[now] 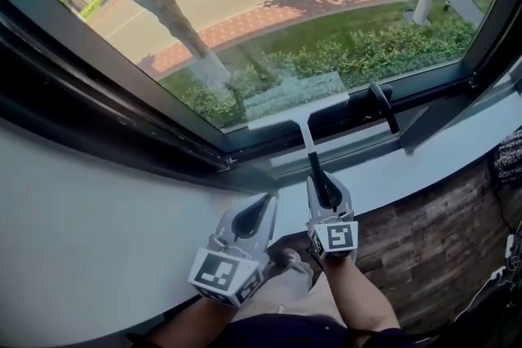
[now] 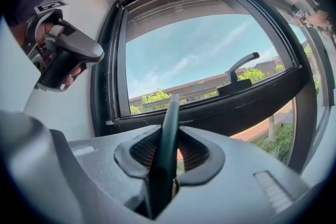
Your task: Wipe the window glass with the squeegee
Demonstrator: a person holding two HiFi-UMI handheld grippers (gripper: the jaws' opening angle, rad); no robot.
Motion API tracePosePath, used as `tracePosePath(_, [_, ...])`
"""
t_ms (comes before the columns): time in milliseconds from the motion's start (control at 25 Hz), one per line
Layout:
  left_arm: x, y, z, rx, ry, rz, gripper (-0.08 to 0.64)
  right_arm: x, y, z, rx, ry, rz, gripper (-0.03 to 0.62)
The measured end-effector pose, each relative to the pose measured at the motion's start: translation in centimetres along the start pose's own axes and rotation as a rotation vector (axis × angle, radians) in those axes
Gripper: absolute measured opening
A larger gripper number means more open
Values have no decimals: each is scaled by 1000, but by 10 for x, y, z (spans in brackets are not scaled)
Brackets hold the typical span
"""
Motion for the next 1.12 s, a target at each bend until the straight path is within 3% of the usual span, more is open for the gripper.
tracePosePath(320, [-1, -6, 4, -12, -12, 11, 5, 1, -4, 7, 35, -11, -14, 101])
tracePosePath(640, [1, -20, -1, -22, -11, -30, 5, -4, -3, 12, 138, -45, -69, 101])
tracePosePath(720, [-4, -27, -15, -22, 18, -48, 5, 2, -8, 6, 153, -104, -86, 101])
tracePosePath(800, [-3, -32, -25, -6, 37, -62, 5, 12, -11, 5, 174, -242, -115, 91])
tracePosePath(880, [5, -34, -23, -10, 34, -64, 5, 16, -10, 8, 157, -306, -133, 64])
tracePosePath(1000, [11, -35, -18, -40, 36, -68, 5, 14, -3, -3, 68, -260, -157, 58])
tracePosePath(1120, [13, -35, -26, -43, 71, -66, 5, 12, -2, -11, 49, -251, -170, 57])
Point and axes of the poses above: the fingertips, and each gripper's own axes: x forward along the fingers, y to its right, z out of its underside, the point moved 7 cm from there along -x, backward along the fingers, and after that the axes turned 13 degrees about -z, right-handed, at the moved point
